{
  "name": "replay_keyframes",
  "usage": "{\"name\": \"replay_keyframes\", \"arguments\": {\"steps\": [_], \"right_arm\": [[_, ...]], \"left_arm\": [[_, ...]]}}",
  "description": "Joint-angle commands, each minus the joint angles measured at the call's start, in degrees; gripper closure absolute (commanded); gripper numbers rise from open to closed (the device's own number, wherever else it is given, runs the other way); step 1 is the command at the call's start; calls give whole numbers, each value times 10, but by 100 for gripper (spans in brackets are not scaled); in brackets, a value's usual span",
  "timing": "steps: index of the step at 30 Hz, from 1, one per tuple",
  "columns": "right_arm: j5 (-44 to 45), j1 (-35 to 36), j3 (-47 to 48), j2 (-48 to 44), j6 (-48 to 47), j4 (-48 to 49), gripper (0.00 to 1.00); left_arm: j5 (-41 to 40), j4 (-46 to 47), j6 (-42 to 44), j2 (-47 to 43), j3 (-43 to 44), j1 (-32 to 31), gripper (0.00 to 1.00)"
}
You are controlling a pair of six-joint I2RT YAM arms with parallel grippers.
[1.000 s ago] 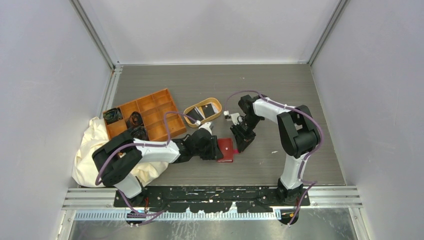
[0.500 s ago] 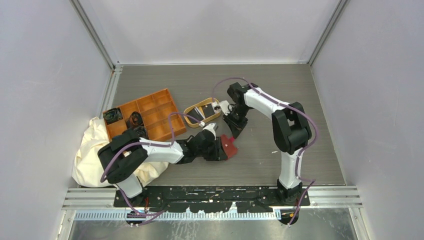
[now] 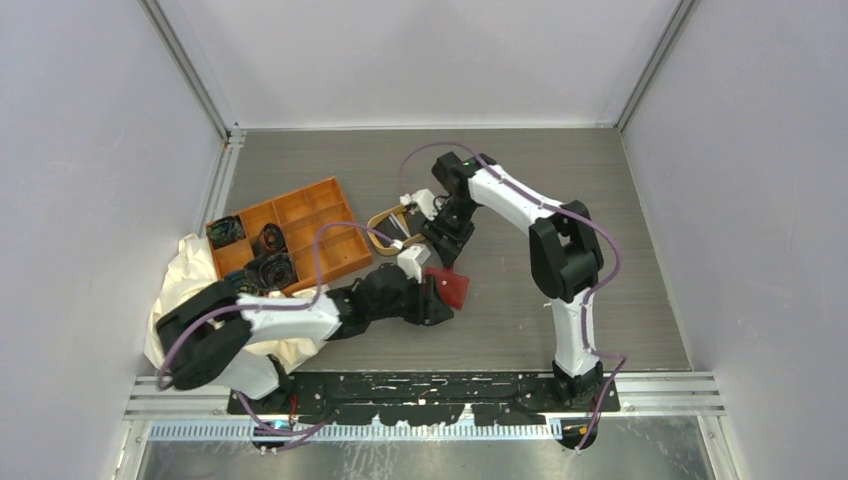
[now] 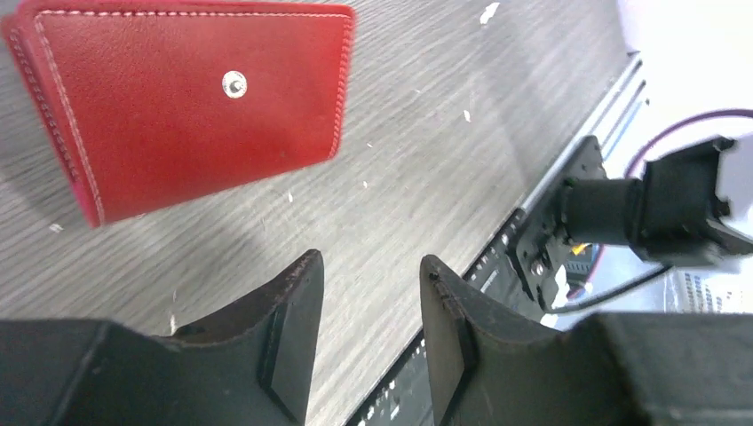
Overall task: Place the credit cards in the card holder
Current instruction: Close the card holder at the center of the board.
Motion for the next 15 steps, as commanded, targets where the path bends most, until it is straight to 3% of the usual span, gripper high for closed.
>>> {"name": "replay_keyframes", "arguments": {"steps": [1,4,7,9,11,13,15], "right_arm": [[-42,-57,-18,-130,16,36,42],[-111,-82,-66,-200,7,70,40],[-240,-105,-172,-277,6,164,37],[-300,-110,-253,-322,9,255,24],[-329,-109,-303,-330,5,309,17],[-306,-109,-299,-302,19,315,20],[-269,-110,-264,-255,35,283,37]], "left_arm": [[-23,19,105,-133,-51,1,54],[-21,-33,164,-186,-62,18,51],[12,-44,206,-199,-59,47,53],[28,-42,206,-187,-46,66,56],[49,-43,198,-162,-24,84,65],[63,-48,189,-125,1,100,77],[84,-42,181,-87,22,116,78]]}}
